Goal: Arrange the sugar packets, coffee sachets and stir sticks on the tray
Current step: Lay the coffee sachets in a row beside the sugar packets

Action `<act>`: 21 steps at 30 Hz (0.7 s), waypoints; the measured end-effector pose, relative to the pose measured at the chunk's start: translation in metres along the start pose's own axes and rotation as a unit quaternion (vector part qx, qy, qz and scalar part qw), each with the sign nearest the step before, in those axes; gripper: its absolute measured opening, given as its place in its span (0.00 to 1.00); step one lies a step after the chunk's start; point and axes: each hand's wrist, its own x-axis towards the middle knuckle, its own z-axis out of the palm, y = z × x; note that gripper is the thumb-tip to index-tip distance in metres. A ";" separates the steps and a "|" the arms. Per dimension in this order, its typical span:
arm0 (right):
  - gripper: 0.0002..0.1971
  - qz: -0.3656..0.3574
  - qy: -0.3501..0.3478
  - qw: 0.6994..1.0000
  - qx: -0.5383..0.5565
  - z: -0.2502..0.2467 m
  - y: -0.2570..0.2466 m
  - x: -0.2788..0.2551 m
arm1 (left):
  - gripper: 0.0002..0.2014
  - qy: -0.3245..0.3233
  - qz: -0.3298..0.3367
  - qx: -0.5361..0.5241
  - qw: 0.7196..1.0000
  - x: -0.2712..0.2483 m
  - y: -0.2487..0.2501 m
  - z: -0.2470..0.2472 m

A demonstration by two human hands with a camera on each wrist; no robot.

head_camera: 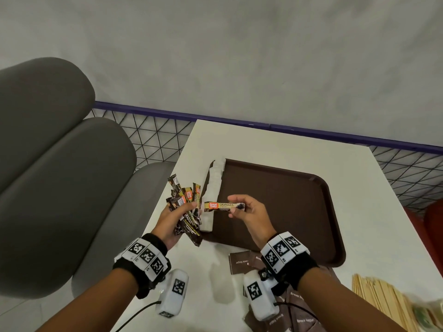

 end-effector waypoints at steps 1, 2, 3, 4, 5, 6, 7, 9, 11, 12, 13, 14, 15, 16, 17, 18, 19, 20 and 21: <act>0.12 -0.001 0.006 1.000 0.005 0.000 -0.001 0.001 | 0.14 -0.005 -0.002 0.007 1.000 0.001 0.001 0.002; 0.12 0.000 0.009 1.000 0.011 0.000 -0.002 0.002 | 0.15 -0.010 -0.005 0.016 1.000 0.000 0.001 0.005; 0.13 0.000 0.011 1.000 0.016 0.000 -0.003 0.003 | 0.15 -0.011 -0.004 0.027 1.000 0.000 0.001 0.008; 0.13 0.001 0.012 1.000 0.020 0.001 -0.003 0.004 | 0.14 -0.012 -0.001 0.035 0.999 0.000 0.001 0.011; 0.13 0.002 0.012 1.000 0.024 0.002 -0.002 0.005 | 0.14 -0.009 0.002 0.042 0.999 0.000 0.000 0.013; 0.14 0.002 0.011 1.000 0.026 0.002 -0.003 0.006 | 0.14 -0.004 0.003 0.045 0.999 0.001 -0.001 0.015; 0.14 0.002 0.011 1.000 0.028 0.002 -0.003 0.007 | 0.13 0.005 0.005 0.047 0.999 0.003 -0.002 0.016; 0.16 0.008 0.012 0.999 0.040 0.000 -0.003 0.010 | 0.12 0.028 0.014 0.053 0.998 0.006 -0.003 0.016; 0.19 0.021 0.022 0.997 0.066 -0.002 -0.001 0.015 | 0.11 0.047 0.024 0.063 0.997 0.010 -0.006 0.017; 0.19 0.029 0.030 0.996 0.076 -0.004 -0.001 0.018 | 0.12 0.053 0.026 0.064 0.996 0.012 -0.006 0.018; 0.18 0.038 0.038 0.995 0.086 -0.006 -0.001 0.020 | 0.13 0.057 0.026 0.063 0.996 0.014 -0.007 0.019; 0.16 0.045 0.045 0.994 0.093 -0.008 -0.001 0.023 | 0.14 0.059 0.026 0.061 0.996 0.016 -0.007 0.019; 0.14 0.051 0.053 0.992 0.099 -0.012 -0.002 0.027 | 0.15 0.060 0.025 0.058 0.996 0.018 -0.006 0.019; 0.13 0.055 0.062 0.991 0.105 -0.016 -0.004 0.032 | 0.15 0.062 0.024 0.051 0.996 0.020 -0.005 0.017; 0.11 0.056 0.075 0.989 0.113 -0.022 -0.005 0.038 | 0.15 0.065 0.024 0.045 0.997 0.022 -0.003 0.015; 0.10 0.052 0.089 0.987 0.121 -0.028 -0.006 0.046 | 0.15 0.069 0.026 0.038 0.997 0.024 -0.001 0.013; 0.09 0.048 0.105 0.986 0.121 -0.033 -0.006 0.054 | 0.15 0.074 0.029 0.033 0.996 0.026 0.001 0.010; 0.10 0.046 0.125 0.984 0.116 -0.039 -0.007 0.065 | 0.15 0.081 0.032 0.030 0.996 0.028 0.003 0.007; 0.11 0.048 0.147 0.982 0.106 -0.045 -0.005 0.077 | 0.15 0.088 0.035 0.027 0.995 0.031 0.006 0.004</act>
